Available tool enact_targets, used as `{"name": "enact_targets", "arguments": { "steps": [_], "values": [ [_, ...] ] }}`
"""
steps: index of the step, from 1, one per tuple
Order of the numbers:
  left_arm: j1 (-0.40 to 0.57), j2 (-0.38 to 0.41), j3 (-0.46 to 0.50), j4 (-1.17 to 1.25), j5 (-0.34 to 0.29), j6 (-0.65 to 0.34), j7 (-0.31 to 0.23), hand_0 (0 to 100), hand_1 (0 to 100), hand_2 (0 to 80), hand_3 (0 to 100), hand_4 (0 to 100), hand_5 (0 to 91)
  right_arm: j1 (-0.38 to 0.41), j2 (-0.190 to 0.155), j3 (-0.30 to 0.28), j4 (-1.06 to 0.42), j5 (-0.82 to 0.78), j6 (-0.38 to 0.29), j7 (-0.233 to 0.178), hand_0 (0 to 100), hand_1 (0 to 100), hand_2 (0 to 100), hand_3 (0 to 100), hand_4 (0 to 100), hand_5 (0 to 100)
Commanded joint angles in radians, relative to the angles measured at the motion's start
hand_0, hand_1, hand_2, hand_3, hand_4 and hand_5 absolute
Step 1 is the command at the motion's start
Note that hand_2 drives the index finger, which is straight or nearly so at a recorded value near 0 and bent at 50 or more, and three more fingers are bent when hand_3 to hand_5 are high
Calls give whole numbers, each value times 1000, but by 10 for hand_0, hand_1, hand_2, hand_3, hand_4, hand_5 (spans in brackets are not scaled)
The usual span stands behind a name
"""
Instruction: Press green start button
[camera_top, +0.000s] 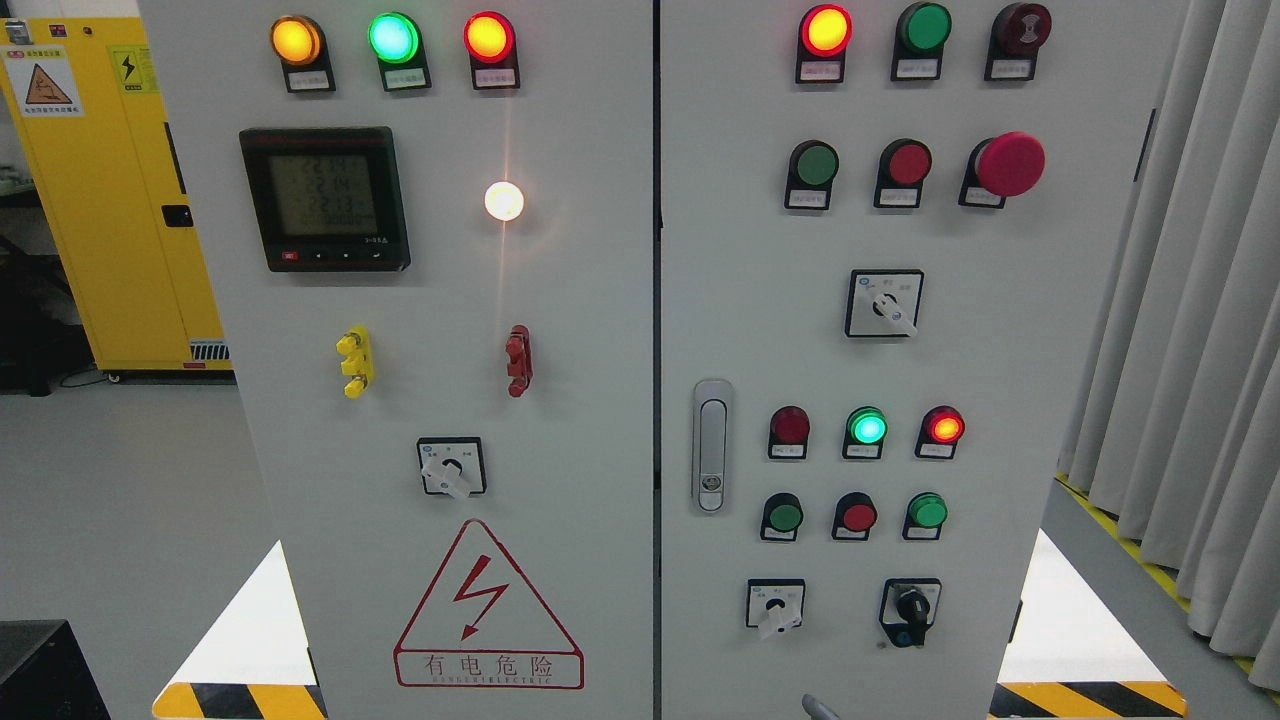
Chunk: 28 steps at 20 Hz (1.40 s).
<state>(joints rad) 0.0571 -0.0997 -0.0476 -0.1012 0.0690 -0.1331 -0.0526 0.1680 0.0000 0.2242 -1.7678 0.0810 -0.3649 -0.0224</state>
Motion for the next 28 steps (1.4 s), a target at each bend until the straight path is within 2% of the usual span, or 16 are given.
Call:
{"name": "enact_targets", "arguments": {
  "steps": [1,8,10,11,12,13,14,15,16,19,21,22,24,28],
  "values": [
    [0,0,0,0,0,0,0,120,556,0,0,0,0,-2,25,0,7,-1,-2,1,377,566,0,88,126,71],
    [0,0,0,0,0,0,0,120,556,0,0,0,0,-10,25,0,-7,35,-2,-7,375,568,0,93,136,77],
    [0,0,0,0,0,0,0,120,556,0,0,0,0,-33,25,-23,-16,147,0,-36,314,665,0,121,175,123],
    [0,0,0,0,0,0,0,120,556,0,0,0,0,-51,23,-52,-18,211,-2,-45,327,748,0,238,285,222],
    [1,0,0,1,0,0,0,120,556,0,0,0,0,-65,23,-75,-22,285,-2,-48,332,748,0,251,308,241],
    [0,0,0,0,0,0,0,120,556,0,0,0,0,-77,22,-92,-31,352,-2,-51,319,780,0,438,553,487],
    [0,0,0,0,0,0,0,120,556,0,0,0,0,-93,18,-109,-36,425,-2,-54,327,806,0,565,712,718],
    [0,0,0,0,0,0,0,120,556,0,0,0,0,-106,18,-121,-38,488,-2,-56,360,827,0,645,784,836],
    [0,0,0,0,0,0,0,120,556,0,0,0,0,-122,18,-126,-38,550,-2,-56,414,850,0,722,853,907],
    [0,0,0,0,0,0,0,120,556,0,0,0,0,-185,21,-143,-33,696,1,-57,477,896,0,899,985,1000],
    [0,0,0,0,0,0,0,120,556,0,0,0,0,-226,22,-152,-25,753,4,-57,524,912,0,919,1000,1000],
    [0,0,0,0,0,0,0,120,556,0,0,0,0,-243,23,-152,-19,776,7,-57,507,929,0,929,1000,1000],
    [0,0,0,0,0,0,0,120,556,0,0,0,0,-269,23,-160,7,818,9,-57,545,950,0,931,1000,1000],
    [0,0,0,0,0,0,0,120,556,0,0,0,0,-340,23,-201,57,908,9,-59,546,965,0,924,1000,1000]
  ]
}}
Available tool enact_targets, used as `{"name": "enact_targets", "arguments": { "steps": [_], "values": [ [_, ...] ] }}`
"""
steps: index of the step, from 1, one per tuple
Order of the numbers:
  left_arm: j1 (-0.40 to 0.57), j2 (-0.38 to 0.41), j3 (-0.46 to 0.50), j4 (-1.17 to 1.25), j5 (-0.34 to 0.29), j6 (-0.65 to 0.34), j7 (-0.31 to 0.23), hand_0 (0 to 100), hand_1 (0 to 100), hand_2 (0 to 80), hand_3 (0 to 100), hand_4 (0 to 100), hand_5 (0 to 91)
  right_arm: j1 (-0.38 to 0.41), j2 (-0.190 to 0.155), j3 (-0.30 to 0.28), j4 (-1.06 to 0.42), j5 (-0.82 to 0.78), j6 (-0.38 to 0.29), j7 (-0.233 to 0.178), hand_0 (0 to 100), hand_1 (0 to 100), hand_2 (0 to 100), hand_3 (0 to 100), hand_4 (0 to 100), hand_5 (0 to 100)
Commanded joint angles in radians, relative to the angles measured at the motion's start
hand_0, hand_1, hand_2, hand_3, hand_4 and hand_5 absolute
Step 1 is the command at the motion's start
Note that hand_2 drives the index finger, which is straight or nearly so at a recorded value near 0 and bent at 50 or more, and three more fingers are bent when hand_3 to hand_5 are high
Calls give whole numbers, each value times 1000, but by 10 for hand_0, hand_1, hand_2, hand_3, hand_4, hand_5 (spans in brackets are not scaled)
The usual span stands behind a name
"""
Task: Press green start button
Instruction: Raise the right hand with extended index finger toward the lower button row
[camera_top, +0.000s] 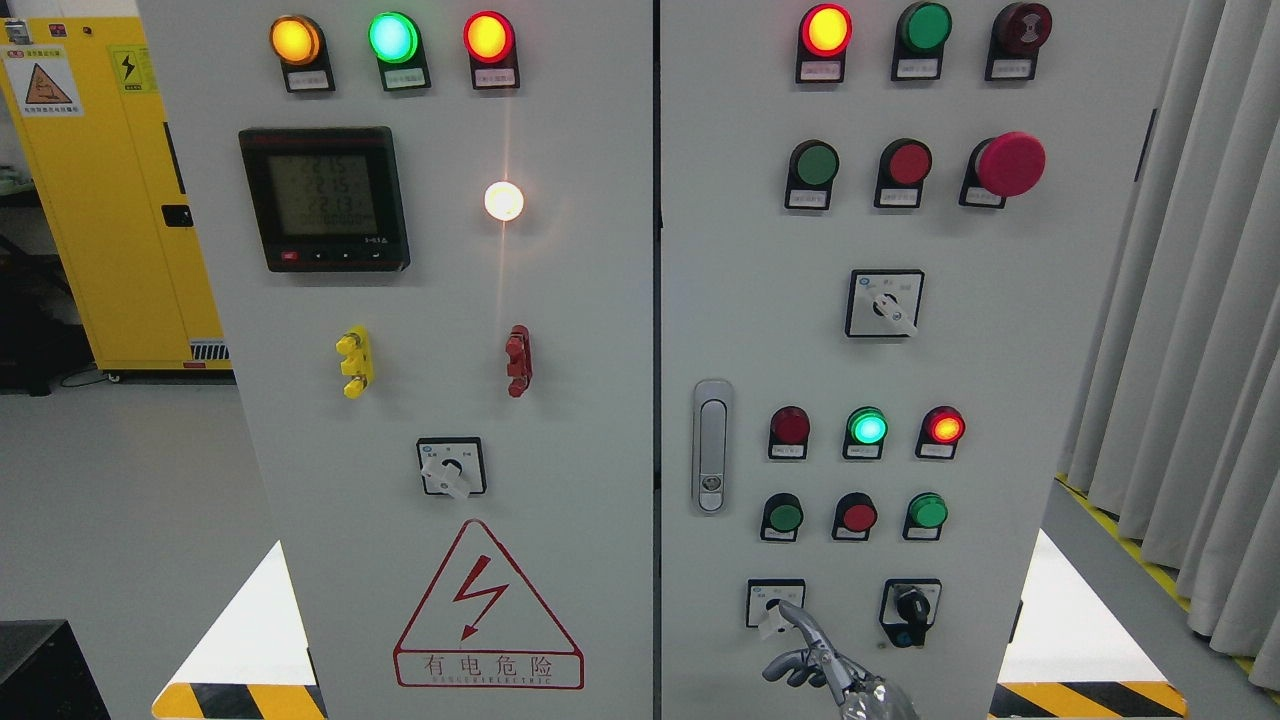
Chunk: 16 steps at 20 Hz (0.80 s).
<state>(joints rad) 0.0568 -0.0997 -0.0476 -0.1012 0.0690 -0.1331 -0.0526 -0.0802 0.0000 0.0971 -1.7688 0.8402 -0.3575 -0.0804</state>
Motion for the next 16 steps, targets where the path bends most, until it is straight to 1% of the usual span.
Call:
{"name": "enact_targets", "arguments": {
  "steps": [1,4,8,16],
  "values": [
    [0,0,0,0,0,0,0,120,556,0,0,0,0,-110,23,-76,71,151,2,-1,560,967,0,923,1000,1000],
    [0,0,0,0,0,0,0,120,556,0,0,0,0,-141,21,-74,91,152,3,4,576,972,0,924,1000,1000],
    [2,0,0,0,0,0,0,120,556,0,0,0,0,-153,20,-74,101,186,5,4,619,980,0,924,1000,1000],
    [0,0,0,0,0,0,0,120,556,0,0,0,0,-158,18,-62,127,188,11,5,649,985,0,926,1000,1000]
  ]
}}
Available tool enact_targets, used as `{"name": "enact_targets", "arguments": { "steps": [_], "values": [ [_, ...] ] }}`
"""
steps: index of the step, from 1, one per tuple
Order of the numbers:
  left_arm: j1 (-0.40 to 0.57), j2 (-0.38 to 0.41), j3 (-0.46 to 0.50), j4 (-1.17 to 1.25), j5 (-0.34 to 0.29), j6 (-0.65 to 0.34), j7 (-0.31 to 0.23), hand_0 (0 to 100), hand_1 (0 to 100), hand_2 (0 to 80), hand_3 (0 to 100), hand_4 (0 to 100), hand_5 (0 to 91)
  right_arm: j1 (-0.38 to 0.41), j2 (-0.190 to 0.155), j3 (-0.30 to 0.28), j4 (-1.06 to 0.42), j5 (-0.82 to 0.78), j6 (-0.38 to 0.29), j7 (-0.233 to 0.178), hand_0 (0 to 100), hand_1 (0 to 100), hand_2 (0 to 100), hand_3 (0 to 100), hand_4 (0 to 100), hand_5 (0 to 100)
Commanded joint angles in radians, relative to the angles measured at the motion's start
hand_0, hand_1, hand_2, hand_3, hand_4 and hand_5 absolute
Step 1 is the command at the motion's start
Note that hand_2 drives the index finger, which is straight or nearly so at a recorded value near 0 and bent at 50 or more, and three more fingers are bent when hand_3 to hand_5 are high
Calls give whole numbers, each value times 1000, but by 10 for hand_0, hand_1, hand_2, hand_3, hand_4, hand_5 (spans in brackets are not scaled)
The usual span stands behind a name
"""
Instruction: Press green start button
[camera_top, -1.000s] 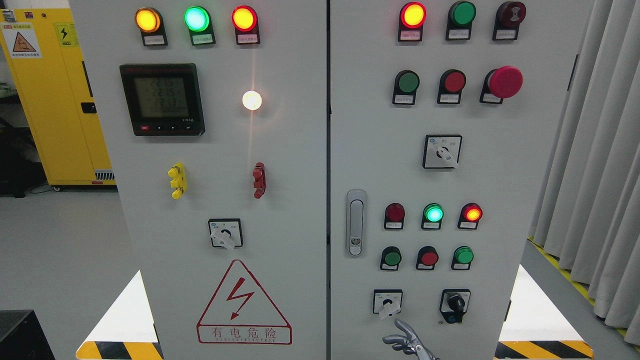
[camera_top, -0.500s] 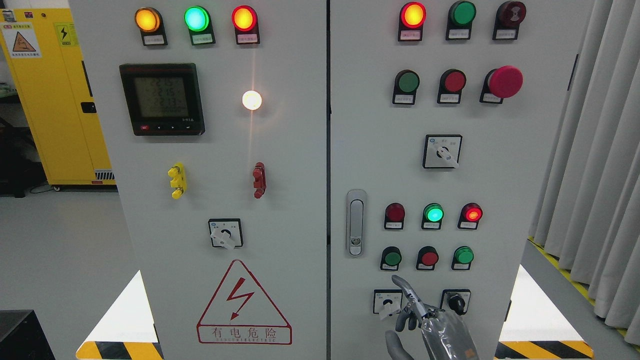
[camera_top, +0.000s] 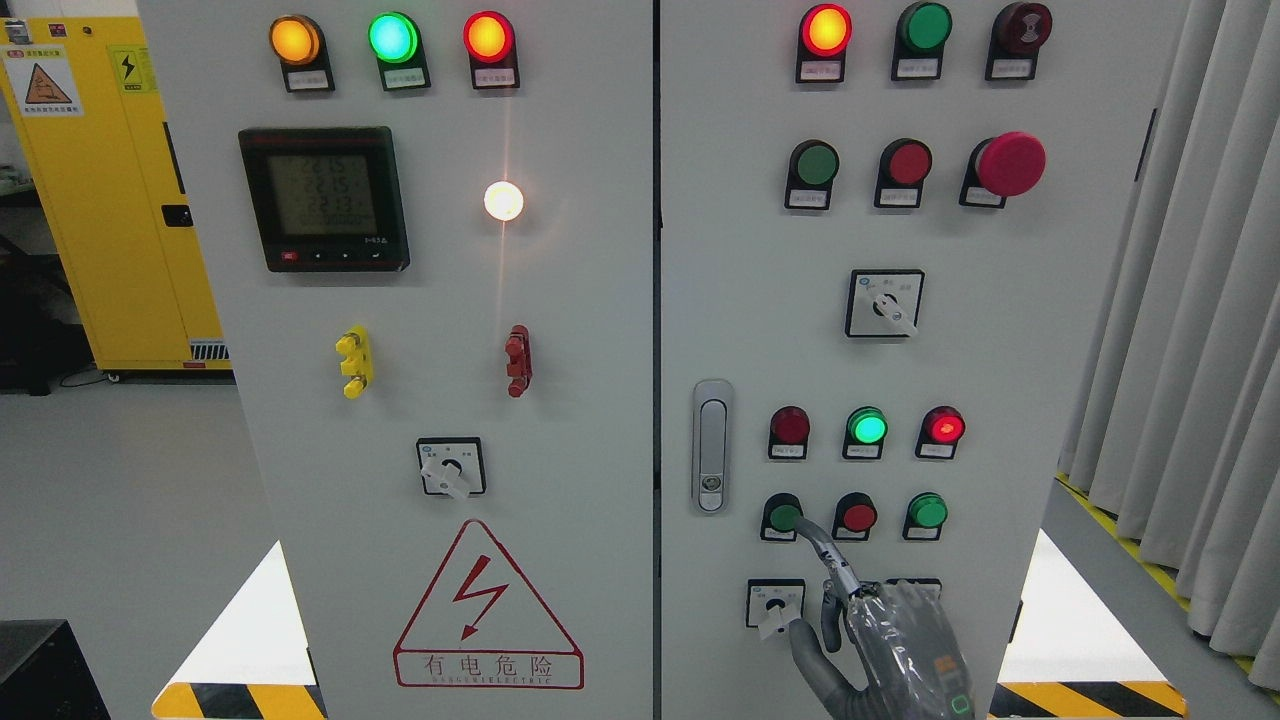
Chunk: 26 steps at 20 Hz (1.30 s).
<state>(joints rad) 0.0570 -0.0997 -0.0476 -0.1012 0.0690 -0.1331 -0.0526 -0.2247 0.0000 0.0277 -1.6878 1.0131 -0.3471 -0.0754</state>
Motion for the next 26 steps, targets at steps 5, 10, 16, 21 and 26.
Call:
{"name": "enact_targets", "arguments": {
  "steps": [5,10,16,21,26],
  "values": [
    [0,0,0,0,0,0,0,120,556,0,0,0,0,-13,18,12,50,16,0,0,666,986,0,927,1000,1000],
    [0,0,0,0,0,0,0,120,556,0,0,0,0,-21,18,15,46,16,0,0,674,987,0,928,1000,1000],
    [0,0,0,0,0,0,0,120,556,0,0,0,0,-30,18,17,60,12,7,5,681,987,0,928,1000,1000],
    [0,0,0,0,0,0,0,120,556,0,0,0,0,-36,18,18,82,10,8,5,694,989,0,927,1000,1000],
    [1,0,0,0,0,0,0,120,556,0,0,0,0,-44,18,18,96,8,8,6,705,989,0,927,1000,1000]
  ]
}}
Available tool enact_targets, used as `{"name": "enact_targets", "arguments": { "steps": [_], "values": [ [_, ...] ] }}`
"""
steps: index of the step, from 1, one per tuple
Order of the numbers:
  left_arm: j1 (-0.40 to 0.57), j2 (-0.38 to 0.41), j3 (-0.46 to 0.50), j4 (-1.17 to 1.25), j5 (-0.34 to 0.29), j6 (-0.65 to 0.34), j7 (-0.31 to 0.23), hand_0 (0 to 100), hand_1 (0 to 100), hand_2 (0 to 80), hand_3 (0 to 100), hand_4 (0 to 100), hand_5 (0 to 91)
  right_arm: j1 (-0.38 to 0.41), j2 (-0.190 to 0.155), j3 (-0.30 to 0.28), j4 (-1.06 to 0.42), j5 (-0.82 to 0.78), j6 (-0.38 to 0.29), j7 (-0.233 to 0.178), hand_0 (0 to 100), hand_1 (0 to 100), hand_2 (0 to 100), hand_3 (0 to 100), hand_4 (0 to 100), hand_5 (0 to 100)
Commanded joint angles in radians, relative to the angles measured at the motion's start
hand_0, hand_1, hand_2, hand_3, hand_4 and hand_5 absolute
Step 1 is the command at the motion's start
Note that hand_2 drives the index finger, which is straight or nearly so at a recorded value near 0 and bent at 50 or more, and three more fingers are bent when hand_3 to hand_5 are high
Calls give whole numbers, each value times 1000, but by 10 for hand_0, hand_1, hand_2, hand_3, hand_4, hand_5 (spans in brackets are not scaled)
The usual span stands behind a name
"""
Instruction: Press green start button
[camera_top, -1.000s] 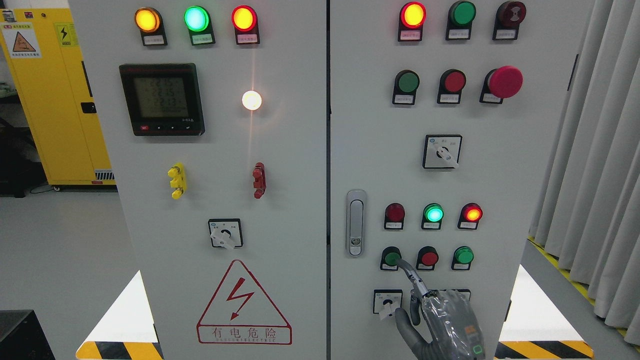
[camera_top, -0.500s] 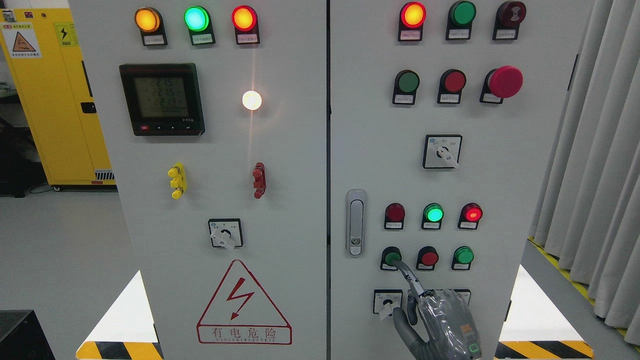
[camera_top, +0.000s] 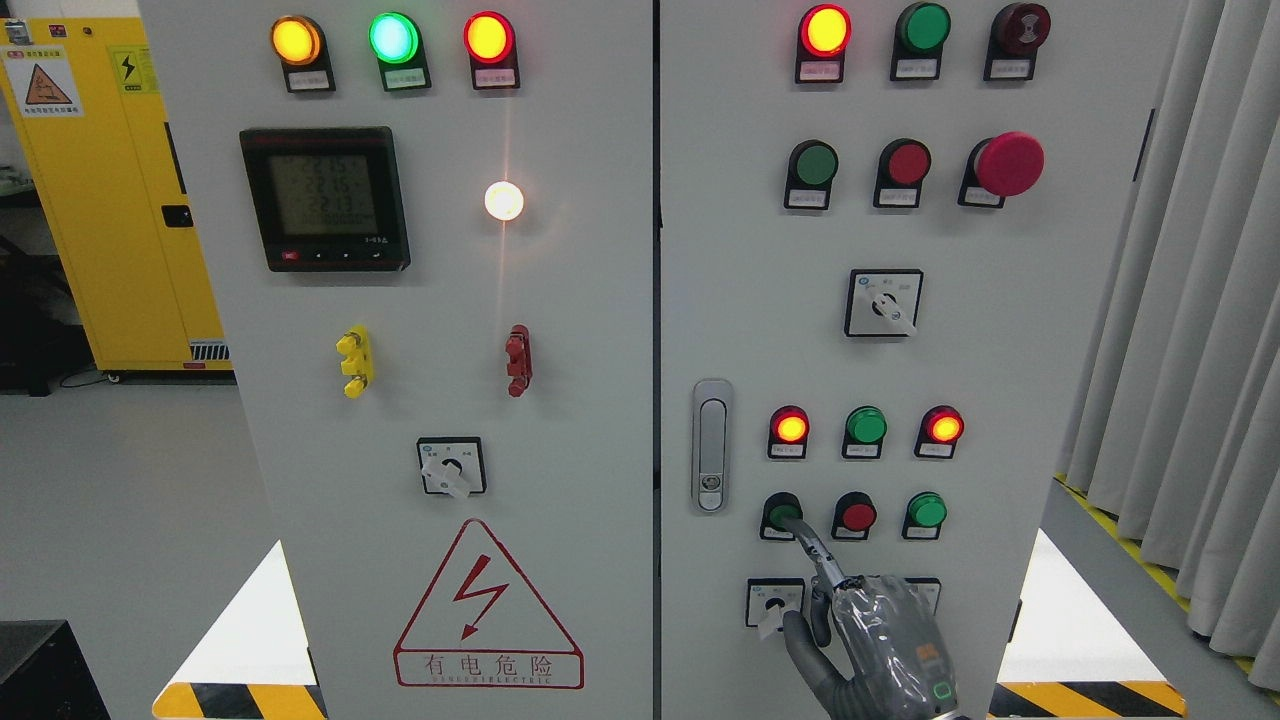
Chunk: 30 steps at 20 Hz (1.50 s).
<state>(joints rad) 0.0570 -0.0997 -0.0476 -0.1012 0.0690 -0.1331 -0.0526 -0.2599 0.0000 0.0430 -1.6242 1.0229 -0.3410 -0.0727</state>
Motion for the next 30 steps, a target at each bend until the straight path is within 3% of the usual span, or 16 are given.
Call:
{"name": "enact_targets", "arguments": {
  "steps": [1,8,12,15,19,22,23,24,25,26,27,29,30],
  "values": [
    [0,0,0,0,0,0,0,120,556,0,0,0,0,-9,18,3,32,-3,2,4,707,989,0,927,1000,1000],
    [0,0,0,0,0,0,0,120,556,0,0,0,0,1,18,0,-5,-10,-10,-19,711,985,0,928,1000,1000],
    [0,0,0,0,0,0,0,120,556,0,0,0,0,11,17,0,-22,-14,-39,-67,733,985,0,927,1000,1000],
    [0,0,0,0,0,0,0,120,556,0,0,0,0,13,17,1,-14,-39,-101,-111,823,997,0,898,997,1000],
    [0,0,0,0,0,0,0,120,556,0,0,0,0,50,15,50,-14,-220,-185,-98,812,960,0,881,966,1000],
    [0,0,0,0,0,0,0,120,556,0,0,0,0,89,15,80,-23,-322,-187,-93,802,950,33,888,943,1000],
    [0,0,0,0,0,0,0,120,556,0,0,0,0,102,15,81,-23,-349,-185,-87,749,905,50,846,880,906],
    [0,0,0,0,0,0,0,120,556,0,0,0,0,117,15,81,-23,-387,-182,-79,731,898,50,834,865,899],
    [0,0,0,0,0,0,0,120,556,0,0,0,0,129,15,81,-23,-436,-181,-70,685,871,50,746,805,844],
    [0,0,0,0,0,0,0,120,556,0,0,0,0,140,15,81,-26,-496,-178,-56,648,835,47,595,659,733],
    [0,0,0,0,0,0,0,120,556,0,0,0,0,155,15,81,-38,-574,-171,-35,629,825,44,578,643,708],
    [0,0,0,0,0,0,0,120,556,0,0,0,0,194,15,92,-89,-747,-120,13,611,758,18,351,393,406],
    [0,0,0,0,0,0,0,120,556,0,0,0,0,215,15,110,-135,-845,-72,42,602,738,2,335,374,366]
  ]
}}
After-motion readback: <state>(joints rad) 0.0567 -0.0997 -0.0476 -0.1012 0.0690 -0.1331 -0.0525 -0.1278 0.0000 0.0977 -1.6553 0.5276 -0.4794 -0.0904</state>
